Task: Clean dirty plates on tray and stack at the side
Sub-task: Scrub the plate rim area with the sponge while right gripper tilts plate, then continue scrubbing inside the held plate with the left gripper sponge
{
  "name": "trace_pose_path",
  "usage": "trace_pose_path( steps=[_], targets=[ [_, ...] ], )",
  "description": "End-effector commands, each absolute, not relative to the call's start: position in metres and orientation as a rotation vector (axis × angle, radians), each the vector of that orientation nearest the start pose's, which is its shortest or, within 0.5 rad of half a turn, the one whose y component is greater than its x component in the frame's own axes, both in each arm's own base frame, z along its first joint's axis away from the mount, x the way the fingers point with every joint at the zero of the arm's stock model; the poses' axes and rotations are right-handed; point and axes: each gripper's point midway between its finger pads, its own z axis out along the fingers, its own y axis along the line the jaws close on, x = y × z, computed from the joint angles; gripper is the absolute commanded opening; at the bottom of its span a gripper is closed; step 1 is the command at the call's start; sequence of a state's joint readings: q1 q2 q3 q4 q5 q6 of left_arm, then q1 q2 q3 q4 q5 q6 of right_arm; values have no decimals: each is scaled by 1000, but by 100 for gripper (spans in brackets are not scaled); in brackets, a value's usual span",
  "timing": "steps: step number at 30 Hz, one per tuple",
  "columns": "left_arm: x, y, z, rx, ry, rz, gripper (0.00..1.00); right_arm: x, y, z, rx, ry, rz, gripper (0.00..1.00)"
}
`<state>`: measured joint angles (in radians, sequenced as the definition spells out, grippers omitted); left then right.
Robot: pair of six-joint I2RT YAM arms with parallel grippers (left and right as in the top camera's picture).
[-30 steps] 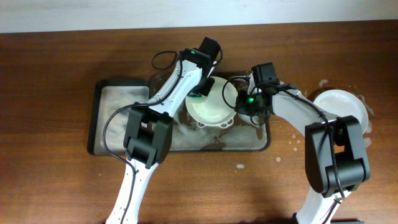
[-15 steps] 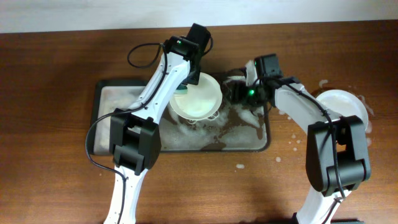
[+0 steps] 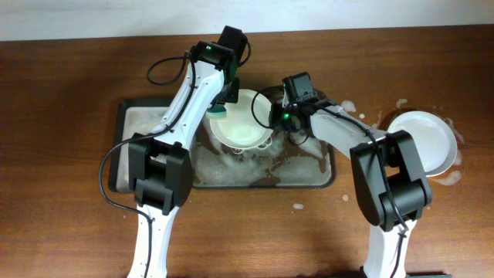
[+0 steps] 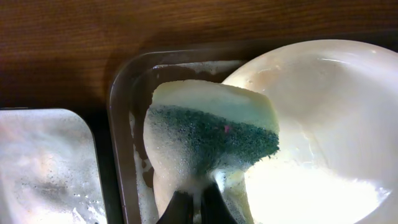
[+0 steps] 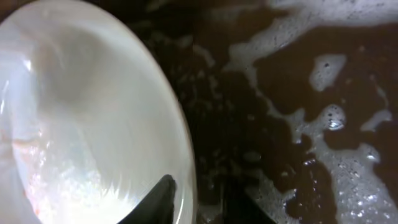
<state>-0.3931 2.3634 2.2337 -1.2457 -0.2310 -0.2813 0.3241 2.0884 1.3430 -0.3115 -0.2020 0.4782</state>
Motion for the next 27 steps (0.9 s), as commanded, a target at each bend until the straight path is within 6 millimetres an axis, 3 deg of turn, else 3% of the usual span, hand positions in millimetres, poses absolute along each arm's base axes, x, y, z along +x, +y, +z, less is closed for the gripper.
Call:
trace_pose_path(
  steps=[1, 5, 7, 9, 11, 12, 16, 21, 24, 27],
  targets=[
    [480, -158, 116, 96, 2832, 178, 0, 442, 182, -15, 212, 2774, 479, 7],
    [480, -158, 116, 96, 2831, 182, 0, 412, 148, -12, 332, 2972, 430, 4],
    [477, -166, 114, 123, 2851, 118, 0, 402, 128, -13, 312, 3026, 343, 4],
    [464, -198, 109, 378, 2892, -122, 0, 398, 124, -15, 298, 3042, 301, 4],
    [458, -219, 95, 614, 2875, -199, 0, 398, 124, -15, 299, 3041, 299, 4],
    [450, -239, 83, 810, 2846, -284, 0, 398, 124, -15, 298, 3040, 300, 4],
    [441, -272, 46, 1106, 2765, -367, 0, 398, 124, -15, 299, 3040, 305, 4],
    [430, -276, 9, 1127, 2840, -426, 0, 399, 125, -15, 298, 3037, 307, 4],
    [437, -272, -8, 1108, 2851, -412, 1, 400, 126, -14, 297, 3034, 319, 4],
    [451, -238, -45, 892, 2974, -89, 0, 400, 126, -14, 296, 3035, 318, 4]
  ],
)
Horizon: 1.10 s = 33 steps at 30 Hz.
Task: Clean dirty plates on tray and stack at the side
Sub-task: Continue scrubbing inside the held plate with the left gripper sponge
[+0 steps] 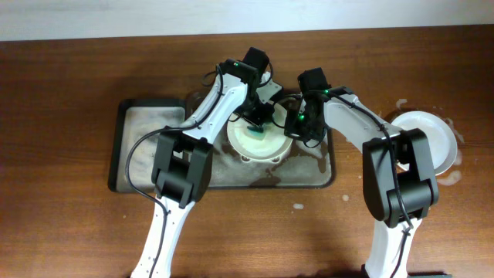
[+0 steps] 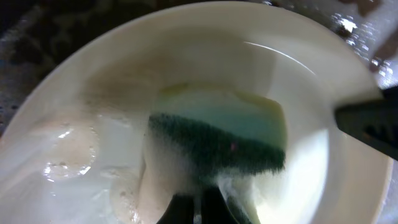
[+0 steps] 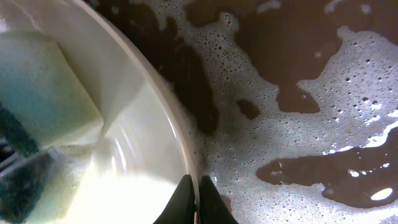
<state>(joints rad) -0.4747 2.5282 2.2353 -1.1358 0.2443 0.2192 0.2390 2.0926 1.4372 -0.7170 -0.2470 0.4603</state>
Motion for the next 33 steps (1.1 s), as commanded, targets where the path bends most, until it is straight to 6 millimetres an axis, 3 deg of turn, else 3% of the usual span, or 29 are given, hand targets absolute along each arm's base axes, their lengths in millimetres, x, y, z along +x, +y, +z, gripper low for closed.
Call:
trace_pose_path(
  steps=[1, 3, 6, 10, 13, 16, 19, 26, 28, 29, 31, 33],
  targets=[
    [456, -220, -56, 807, 3004, 52, 0, 400, 126, -14, 296, 3035, 319, 4],
    [474, -182, -56, 637, 2996, 301, 0, 400, 126, -14, 296, 3034, 319, 4],
    [484, -158, -50, 610, 2948, 488, 0, 400, 126, -14, 296, 3035, 319, 4],
    [490, -141, -39, 614, 2874, 713, 0, 400, 126, -14, 296, 3033, 320, 4],
    [491, -143, -24, 567, 2860, 707, 0, 400, 126, -14, 296, 3033, 319, 4],
    [504, -136, 28, 394, 2751, 756, 0, 400, 126, -14, 296, 3034, 319, 4],
    [506, -124, 62, 311, 2679, 831, 0, 400, 126, -14, 297, 3034, 319, 4],
    [499, -111, 111, 176, 2611, 865, 0, 399, 126, -14, 296, 3035, 318, 4],
    [487, -117, 114, 153, 2675, 773, 0, 400, 126, -14, 297, 3034, 319, 4],
    [473, -138, 105, 194, 2790, 570, 1, 400, 126, -14, 296, 3033, 319, 4],
    [441, -203, 84, 526, 2972, 7, 0, 400, 126, -14, 296, 3035, 318, 4],
    [425, -225, 79, 653, 3001, -206, 0, 399, 126, -14, 296, 3036, 318, 4]
  ],
)
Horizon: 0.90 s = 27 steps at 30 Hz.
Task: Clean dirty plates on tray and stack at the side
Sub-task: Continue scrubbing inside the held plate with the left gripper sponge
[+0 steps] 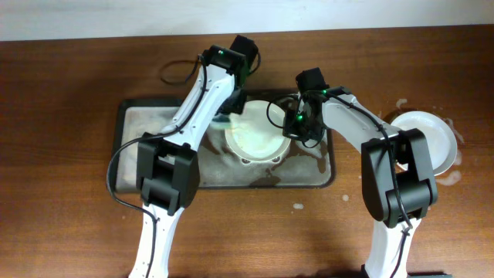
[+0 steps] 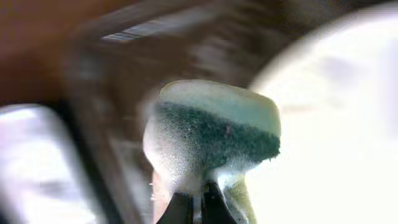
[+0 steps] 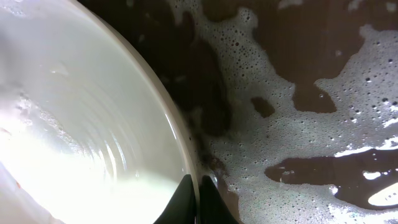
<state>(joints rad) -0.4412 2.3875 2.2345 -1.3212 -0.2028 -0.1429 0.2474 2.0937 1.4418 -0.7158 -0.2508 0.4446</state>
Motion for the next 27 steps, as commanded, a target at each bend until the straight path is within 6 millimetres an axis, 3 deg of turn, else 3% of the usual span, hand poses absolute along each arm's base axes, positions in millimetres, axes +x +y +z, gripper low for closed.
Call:
trace_pose_path(
  steps=[1, 2, 4, 5, 7, 10, 12, 17, 18, 23, 27],
  targets=[
    [416, -233, 75, 745, 3000, -302, 0, 399, 126, -14, 297, 3036, 318, 4],
    [411, -238, 71, 779, 3003, -359, 1, 399, 126, -14, 297, 3036, 318, 4],
    [394, -245, 41, 816, 3040, -478, 1, 399, 126, -15, 297, 3037, 318, 4],
    [389, -255, 35, 835, 3021, -590, 1, 399, 126, -15, 297, 3036, 319, 4],
    [396, -261, 36, 829, 2981, -632, 1, 399, 126, -15, 297, 3036, 319, 4],
    [420, -248, 34, 719, 2949, -618, 0, 399, 126, -15, 297, 3037, 319, 4],
    [427, -225, 21, 675, 2984, -417, 0, 399, 126, -15, 297, 3036, 319, 4],
    [413, -217, -17, 674, 3016, -394, 0, 399, 127, -14, 297, 3037, 325, 4],
    [417, -205, -19, 633, 3027, -285, 0, 399, 127, -14, 297, 3037, 325, 4],
    [451, -152, -17, 493, 2930, 269, 0, 399, 127, -14, 297, 3036, 325, 4],
    [455, -155, -11, 530, 2859, 419, 0, 399, 126, -14, 296, 3036, 324, 4]
  ],
)
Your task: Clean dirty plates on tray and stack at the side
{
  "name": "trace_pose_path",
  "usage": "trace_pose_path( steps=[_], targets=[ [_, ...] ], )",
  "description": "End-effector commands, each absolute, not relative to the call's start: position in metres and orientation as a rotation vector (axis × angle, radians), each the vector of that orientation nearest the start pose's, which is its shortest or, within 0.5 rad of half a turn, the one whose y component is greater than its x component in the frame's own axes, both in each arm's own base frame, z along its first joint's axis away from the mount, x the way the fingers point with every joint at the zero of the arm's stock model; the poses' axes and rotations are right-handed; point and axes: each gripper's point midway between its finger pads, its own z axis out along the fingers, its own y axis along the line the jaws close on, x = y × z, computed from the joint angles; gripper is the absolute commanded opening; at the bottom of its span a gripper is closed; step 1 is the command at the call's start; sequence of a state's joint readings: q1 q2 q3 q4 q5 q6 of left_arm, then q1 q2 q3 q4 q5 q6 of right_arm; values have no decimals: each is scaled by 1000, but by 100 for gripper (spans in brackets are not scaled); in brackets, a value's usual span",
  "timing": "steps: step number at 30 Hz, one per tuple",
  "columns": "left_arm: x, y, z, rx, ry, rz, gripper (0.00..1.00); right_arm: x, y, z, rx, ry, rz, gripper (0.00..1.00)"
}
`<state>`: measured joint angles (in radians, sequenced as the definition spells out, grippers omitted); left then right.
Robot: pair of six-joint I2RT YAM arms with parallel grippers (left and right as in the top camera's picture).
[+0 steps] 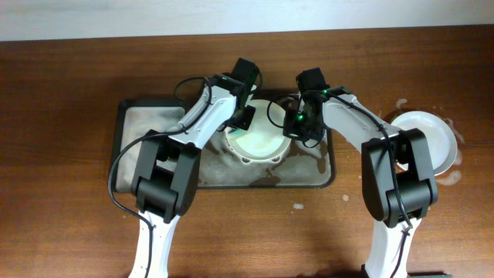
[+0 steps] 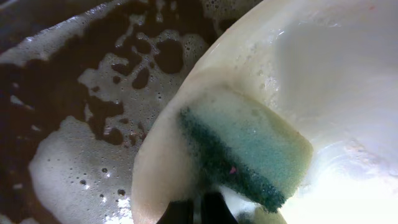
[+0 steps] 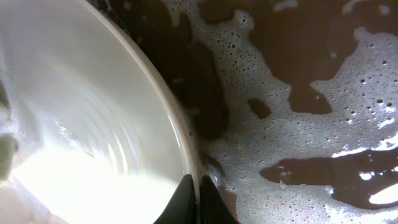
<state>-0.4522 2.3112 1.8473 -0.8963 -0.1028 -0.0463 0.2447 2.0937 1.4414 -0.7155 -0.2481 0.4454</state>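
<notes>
A white plate [image 1: 261,141] sits in the soapy black tray [image 1: 320,179], on top of another white dish. My left gripper [image 1: 245,117] is shut on a green and yellow sponge [image 2: 249,152] that presses on the plate's inner left side [image 2: 323,74]. My right gripper [image 3: 194,198] is shut on the plate's right rim [image 3: 180,140]. Foam covers the tray floor [image 3: 298,137]. A clean white plate [image 1: 424,139] lies on the table at the right.
A second, paler tray [image 1: 143,147] adjoins the black tray on the left. Foam spots [image 1: 297,206] lie on the brown table in front of the tray and around the clean plate. Both arms cross over the tray's back half.
My left gripper has brought the sponge from the tray's back left edge, off the plate, onto the plate's inner left side. The right gripper still grips the rim in the same place.
At first the plate was tilted up by my right gripper, with the sponge at its left rim. Then the plate lay flatter and the sponge was in its middle. After that the sponge was off the plate by the tray edge, and now it is back on the plate.
</notes>
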Motion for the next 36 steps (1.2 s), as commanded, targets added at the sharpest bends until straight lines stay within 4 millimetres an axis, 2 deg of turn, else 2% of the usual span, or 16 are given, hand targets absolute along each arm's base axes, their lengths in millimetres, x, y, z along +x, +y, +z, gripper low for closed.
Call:
trace_pose_path(
  steps=[1, 4, 8, 13, 15, 18, 21, 22, 24, 25, 26, 28, 30, 31, 32, 36],
  targets=[
    [455, -157, -8, 547, 2831, 477, 0, 399, 126, -14, 296, 3036, 324, 4],
    [455, -164, 4, 545, 2819, 500, 0, 399, 126, -14, 296, 3037, 323, 4],
    [476, -166, 58, 414, 2748, 489, 0, 399, 126, -15, 296, 3037, 322, 4],
    [478, -161, 90, 352, 2698, 480, 0, 399, 126, -15, 296, 3037, 322, 4],
    [474, -158, 103, 295, 2745, 315, 0, 399, 126, -15, 296, 3037, 322, 4],
    [461, -173, 96, 274, 2875, -89, 0, 399, 127, -14, 294, 3039, 324, 4],
    [458, -157, 94, 224, 2918, -115, 0, 403, 122, 30, 184, 2986, 294, 4],
    [459, -155, 94, 218, 2919, -113, 0, 408, 111, 64, 185, 2902, 220, 4],
    [459, -155, 94, 219, 2918, -114, 0, 410, 76, 132, 219, 2714, -19, 4],
    [459, -156, 93, 219, 2917, -114, 0, 407, 64, 152, 238, 2646, -133, 4],
    [461, -156, 93, 219, 2911, -116, 0, 401, 49, 188, 236, 2519, -328, 4],
    [463, -157, 94, 218, 2901, -119, 1, 393, 53, 229, 178, 2315, -616, 4],
    [463, -157, 94, 218, 2900, -120, 0, 386, 66, 249, 142, 2173, -784, 4],
    [464, -157, 94, 218, 2896, -121, 0, 376, 78, 271, 182, 2003, -890, 4],
    [465, -157, 94, 217, 2893, -122, 0, 369, 91, 281, 174, 1906, -935, 4],
    [465, -157, 94, 216, 2893, -122, 0, 366, 96, 266, 131, 1906, -973, 4]
  ],
)
